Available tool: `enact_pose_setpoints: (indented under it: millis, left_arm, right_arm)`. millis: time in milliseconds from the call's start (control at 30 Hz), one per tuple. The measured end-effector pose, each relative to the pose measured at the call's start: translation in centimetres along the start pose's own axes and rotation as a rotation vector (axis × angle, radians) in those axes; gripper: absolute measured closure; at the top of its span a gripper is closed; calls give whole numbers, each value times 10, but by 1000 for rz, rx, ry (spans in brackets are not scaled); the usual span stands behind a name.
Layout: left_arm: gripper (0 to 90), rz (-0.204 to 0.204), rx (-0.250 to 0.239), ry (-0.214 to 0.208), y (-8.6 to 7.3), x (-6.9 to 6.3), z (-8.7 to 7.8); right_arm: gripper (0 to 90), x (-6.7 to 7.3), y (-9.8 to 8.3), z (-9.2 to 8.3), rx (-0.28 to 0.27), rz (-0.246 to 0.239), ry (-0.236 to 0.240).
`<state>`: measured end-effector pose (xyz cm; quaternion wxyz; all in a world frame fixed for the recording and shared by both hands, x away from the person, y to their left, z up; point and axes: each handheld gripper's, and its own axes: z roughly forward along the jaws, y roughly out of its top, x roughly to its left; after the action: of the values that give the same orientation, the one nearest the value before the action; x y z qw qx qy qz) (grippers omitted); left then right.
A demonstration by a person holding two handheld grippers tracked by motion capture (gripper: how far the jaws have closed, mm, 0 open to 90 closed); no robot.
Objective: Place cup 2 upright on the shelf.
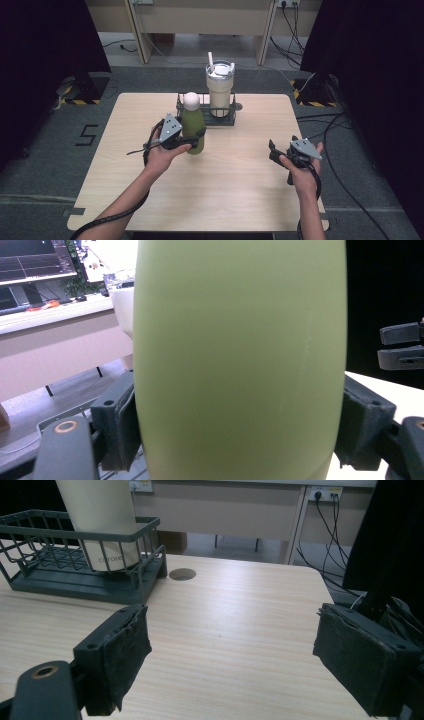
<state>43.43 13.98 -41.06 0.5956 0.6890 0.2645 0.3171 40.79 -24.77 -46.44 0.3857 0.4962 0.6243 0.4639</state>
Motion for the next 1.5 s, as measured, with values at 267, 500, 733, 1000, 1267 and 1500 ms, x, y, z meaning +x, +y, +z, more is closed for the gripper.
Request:
enact_pose_setpoints:
  millis: [267, 500, 733, 1000, 1267, 1500]
  left_arm:
    - [210, 3, -1, 13, 4, 7, 2]
    - [211, 9, -12, 31, 11, 15, 7]
    - [210, 9, -11, 39, 16, 19, 12]
    - [210, 3, -18, 53, 22, 25, 16]
    - [210, 12, -22, 62, 28, 30, 20]
    - [211, 13, -27, 68, 33, 34, 24]
  right_arm:
    - [144, 2, 0, 0, 3, -1, 4]
    - [145, 3, -1, 1, 8, -4, 9]
    - [145, 2, -2, 1, 10, -4, 5]
    - [145, 2, -2, 1, 10, -5, 8]
    - [145, 2, -2, 1, 10, -3, 8]
    - [145, 2, -2, 1, 12, -3, 6]
